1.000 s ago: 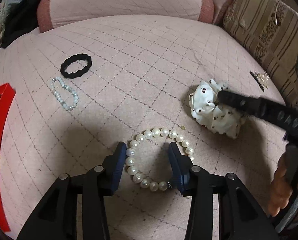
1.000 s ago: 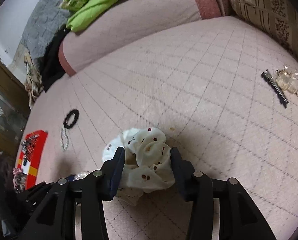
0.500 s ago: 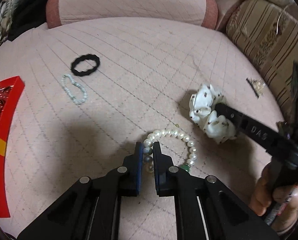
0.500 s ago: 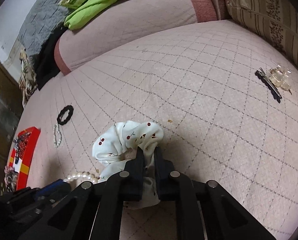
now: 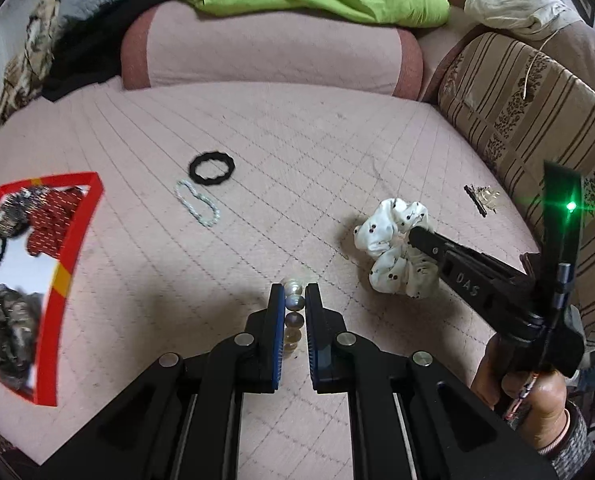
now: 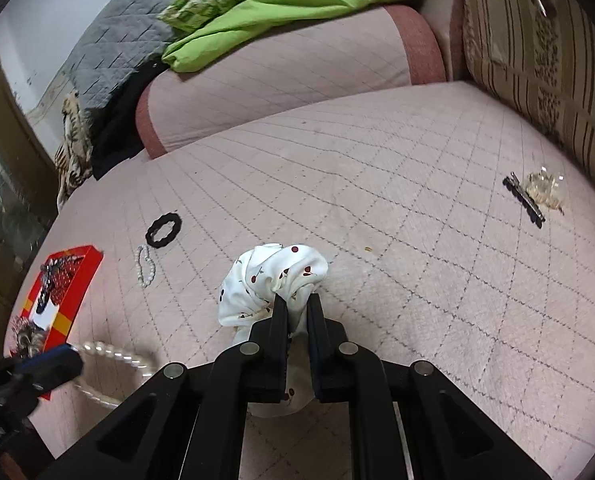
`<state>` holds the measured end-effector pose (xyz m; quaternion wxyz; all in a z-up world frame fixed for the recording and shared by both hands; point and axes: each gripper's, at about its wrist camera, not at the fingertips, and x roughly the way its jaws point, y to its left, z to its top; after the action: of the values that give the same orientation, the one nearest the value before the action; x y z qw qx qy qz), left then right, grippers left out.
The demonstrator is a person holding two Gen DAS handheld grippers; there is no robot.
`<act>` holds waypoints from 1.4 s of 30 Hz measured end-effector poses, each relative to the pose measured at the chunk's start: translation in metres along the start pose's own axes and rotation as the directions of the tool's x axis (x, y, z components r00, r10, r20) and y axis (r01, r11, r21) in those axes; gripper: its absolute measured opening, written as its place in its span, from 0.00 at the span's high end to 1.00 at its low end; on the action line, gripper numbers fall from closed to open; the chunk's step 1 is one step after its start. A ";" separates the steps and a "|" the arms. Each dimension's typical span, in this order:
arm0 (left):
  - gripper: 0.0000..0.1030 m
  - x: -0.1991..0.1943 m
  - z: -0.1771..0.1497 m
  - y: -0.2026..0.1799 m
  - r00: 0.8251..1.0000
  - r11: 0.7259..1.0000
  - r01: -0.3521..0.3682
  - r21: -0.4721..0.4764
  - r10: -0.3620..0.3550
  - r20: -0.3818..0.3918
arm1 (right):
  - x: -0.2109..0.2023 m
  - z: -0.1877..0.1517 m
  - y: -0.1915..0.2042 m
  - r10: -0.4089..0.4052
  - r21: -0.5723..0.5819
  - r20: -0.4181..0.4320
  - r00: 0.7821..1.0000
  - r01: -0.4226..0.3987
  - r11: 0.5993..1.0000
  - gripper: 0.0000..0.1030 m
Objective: Organize jewelry
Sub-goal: 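Carry pearl bracelet and white scrunchie into the tray and open both tools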
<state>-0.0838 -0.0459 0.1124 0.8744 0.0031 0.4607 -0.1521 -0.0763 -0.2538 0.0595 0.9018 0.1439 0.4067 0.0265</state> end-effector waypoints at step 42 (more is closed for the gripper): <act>0.91 -0.056 0.007 0.319 0.942 0.911 -0.334 -0.243 0.332 -0.049 | 0.067 -0.015 0.328 0.372 -0.237 -0.238 0.897 -0.425 0.874 0.90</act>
<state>-0.0221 0.2723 0.1185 0.8795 -0.0272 0.4715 0.0579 -0.0198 0.0749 0.0939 0.8462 0.0911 0.4420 0.2834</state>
